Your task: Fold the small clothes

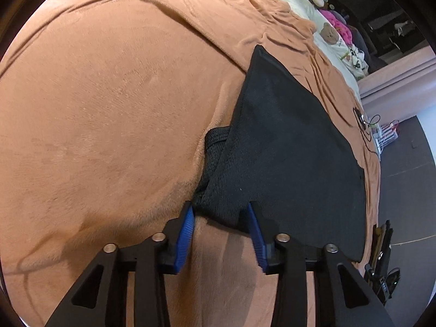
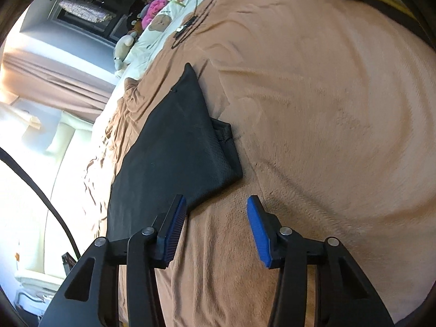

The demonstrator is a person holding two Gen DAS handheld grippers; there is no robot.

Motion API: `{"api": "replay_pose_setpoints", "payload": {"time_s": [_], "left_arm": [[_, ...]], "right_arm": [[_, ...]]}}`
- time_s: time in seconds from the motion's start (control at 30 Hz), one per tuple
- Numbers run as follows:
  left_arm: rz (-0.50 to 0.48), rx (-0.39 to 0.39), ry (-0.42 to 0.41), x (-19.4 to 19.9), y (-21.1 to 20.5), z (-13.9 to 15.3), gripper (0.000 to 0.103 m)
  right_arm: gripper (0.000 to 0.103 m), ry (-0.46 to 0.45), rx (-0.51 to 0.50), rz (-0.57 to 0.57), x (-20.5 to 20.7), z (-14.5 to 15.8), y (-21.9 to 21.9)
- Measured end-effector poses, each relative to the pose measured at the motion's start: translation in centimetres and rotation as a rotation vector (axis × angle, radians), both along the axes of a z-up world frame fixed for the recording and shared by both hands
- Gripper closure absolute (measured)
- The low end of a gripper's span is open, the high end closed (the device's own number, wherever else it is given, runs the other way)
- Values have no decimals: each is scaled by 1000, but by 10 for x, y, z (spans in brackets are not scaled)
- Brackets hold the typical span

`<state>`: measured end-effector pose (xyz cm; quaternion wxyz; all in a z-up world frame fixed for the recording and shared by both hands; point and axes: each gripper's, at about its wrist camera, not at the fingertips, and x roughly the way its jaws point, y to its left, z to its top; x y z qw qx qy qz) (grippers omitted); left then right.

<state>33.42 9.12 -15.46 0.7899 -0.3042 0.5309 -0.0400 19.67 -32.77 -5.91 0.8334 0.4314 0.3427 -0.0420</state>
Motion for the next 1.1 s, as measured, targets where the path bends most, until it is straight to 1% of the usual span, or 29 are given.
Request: {"api": "replay_pose_setpoints", "payload": {"time_s": [0.1, 0.2, 0.23, 0.3, 0.4, 0.43, 0.47, 0.53, 0.63, 0.73, 0.83, 1.0, 1.1], "left_arm": [[18, -10, -16, 2, 3, -2, 71], [26, -16, -24, 7, 7, -5, 77], [28, -14, -26, 8, 8, -5, 81], [30, -17, -29, 9, 10, -7, 84], [27, -18, -33, 12, 12, -7, 89], [25, -16, -36, 12, 12, -6, 91], [19, -11, -40, 12, 11, -4, 91], [5, 8, -37, 13, 9, 0, 94], [3, 26, -47, 14, 9, 10, 95], [1, 47, -66, 12, 8, 25, 95], [-3, 65, -73, 13, 5, 33, 96], [14, 65, -74, 7, 9, 41, 96], [0, 65, -71, 0, 14, 48, 96]], "right_arm": [[63, 14, 23, -16, 5, -5, -3], [63, 14, 50, -28, 8, -10, -4], [63, 12, 53, -31, 9, -11, -4], [63, 4, 47, -27, 13, -12, -3], [72, 9, 35, -30, 23, -14, -4], [79, 9, 32, -33, 25, -15, -4], [84, 14, 19, -39, 29, -15, -4], [97, 24, -12, -40, 34, -13, 0], [100, 14, -53, -25, 39, -3, 4], [100, 0, -91, -8, 41, 9, 14], [100, -3, -118, -17, 36, 16, 19], [101, -9, -116, -33, 27, 20, 29], [101, -5, -115, -27, 21, 21, 33]]}}
